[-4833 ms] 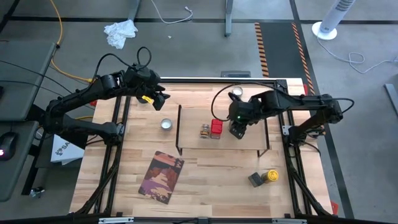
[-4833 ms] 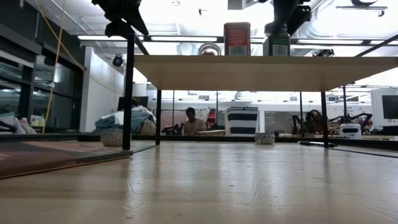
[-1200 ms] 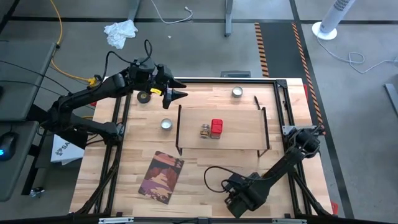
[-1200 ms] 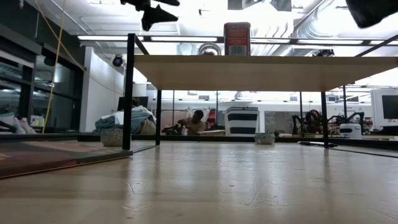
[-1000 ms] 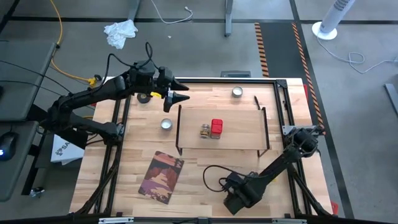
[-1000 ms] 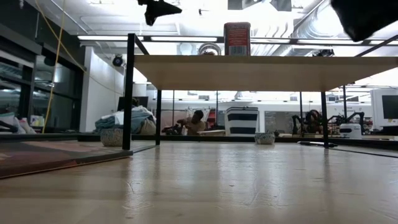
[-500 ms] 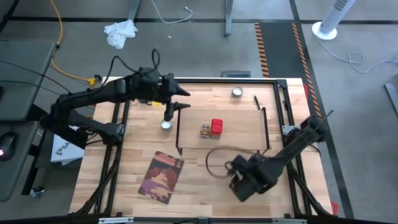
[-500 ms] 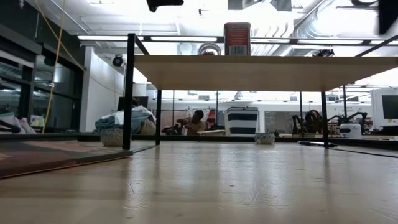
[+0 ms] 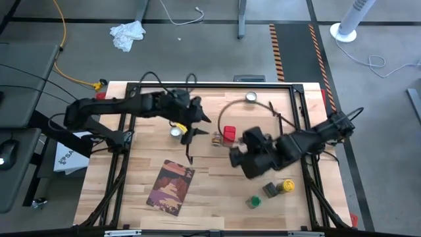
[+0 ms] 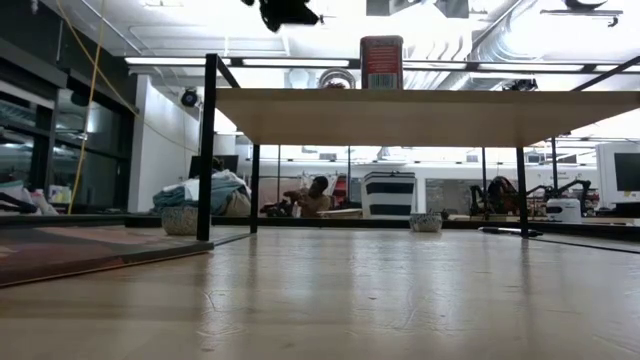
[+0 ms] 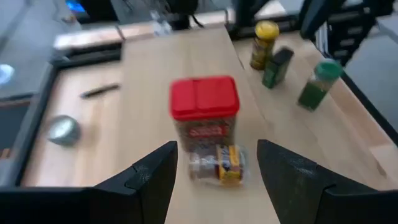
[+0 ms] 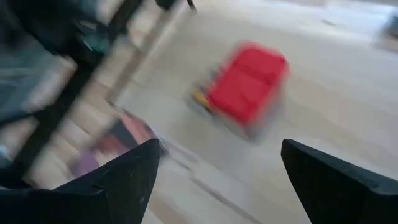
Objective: Shelf spices
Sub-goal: Remove the red seasoning can from the shelf
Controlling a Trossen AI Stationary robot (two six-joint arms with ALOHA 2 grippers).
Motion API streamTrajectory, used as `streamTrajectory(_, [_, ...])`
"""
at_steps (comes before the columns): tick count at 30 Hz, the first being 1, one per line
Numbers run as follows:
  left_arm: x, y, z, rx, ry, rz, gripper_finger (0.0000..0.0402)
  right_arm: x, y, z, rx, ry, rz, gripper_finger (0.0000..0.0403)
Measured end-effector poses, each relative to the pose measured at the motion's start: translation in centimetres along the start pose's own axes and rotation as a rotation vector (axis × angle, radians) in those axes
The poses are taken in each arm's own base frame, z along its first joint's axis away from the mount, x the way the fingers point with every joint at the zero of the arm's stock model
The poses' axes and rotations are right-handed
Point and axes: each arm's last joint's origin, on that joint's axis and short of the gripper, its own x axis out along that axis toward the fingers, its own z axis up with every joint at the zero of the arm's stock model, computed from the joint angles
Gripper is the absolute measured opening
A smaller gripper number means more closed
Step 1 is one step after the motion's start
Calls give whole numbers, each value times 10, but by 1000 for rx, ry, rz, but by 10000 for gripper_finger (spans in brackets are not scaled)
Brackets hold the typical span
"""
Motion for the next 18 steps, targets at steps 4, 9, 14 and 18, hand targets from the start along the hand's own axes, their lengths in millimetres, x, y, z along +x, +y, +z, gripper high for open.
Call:
streamTrajectory(4, [12,5,5,-53,-75,-51,219,6,12,14,-59,-42,98,335])
streamTrajectory(9, [35,11,-5,-84,-20,-64,188,-16,-11,33,-86,-85,56,335])
streamTrajectory(14, [47,14,-9,-100,6,-31,96,-53,-35,42,3,-237,67,334])
streamTrajectory(18, [62,18,-17,-212,66,49,12,-68,-43,41,24,-289,83,334])
